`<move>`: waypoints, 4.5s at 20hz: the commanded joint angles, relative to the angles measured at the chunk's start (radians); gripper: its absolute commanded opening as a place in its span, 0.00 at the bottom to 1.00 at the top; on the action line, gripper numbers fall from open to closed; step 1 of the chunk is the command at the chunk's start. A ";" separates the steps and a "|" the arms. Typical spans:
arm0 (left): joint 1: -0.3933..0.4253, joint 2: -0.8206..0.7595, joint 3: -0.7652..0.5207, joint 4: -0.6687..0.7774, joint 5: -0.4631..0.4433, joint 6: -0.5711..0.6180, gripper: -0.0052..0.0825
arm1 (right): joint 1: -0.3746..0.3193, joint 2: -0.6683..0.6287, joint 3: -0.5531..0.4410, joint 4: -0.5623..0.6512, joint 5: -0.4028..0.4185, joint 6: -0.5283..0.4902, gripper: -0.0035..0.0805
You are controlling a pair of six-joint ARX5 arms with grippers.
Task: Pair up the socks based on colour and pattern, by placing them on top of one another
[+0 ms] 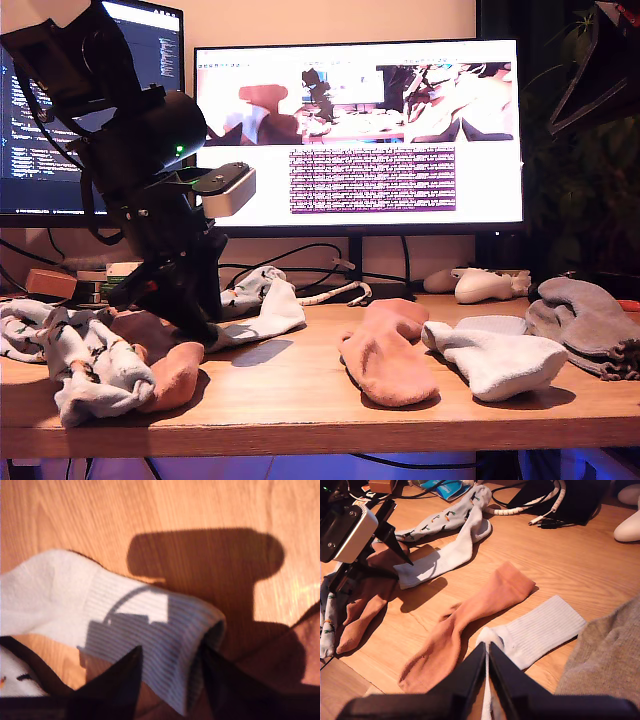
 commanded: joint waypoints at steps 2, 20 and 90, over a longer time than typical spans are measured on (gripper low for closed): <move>-0.003 0.013 -0.005 -0.010 0.005 0.008 0.21 | 0.005 0.003 -0.021 0.010 -0.005 0.001 0.03; -0.204 -0.068 0.262 -0.031 -0.069 -0.132 0.04 | 0.005 0.003 -0.021 0.008 -0.005 0.023 0.03; -0.501 0.072 0.379 -0.273 0.208 -0.876 0.07 | 0.003 0.003 -0.019 0.003 0.002 0.054 0.03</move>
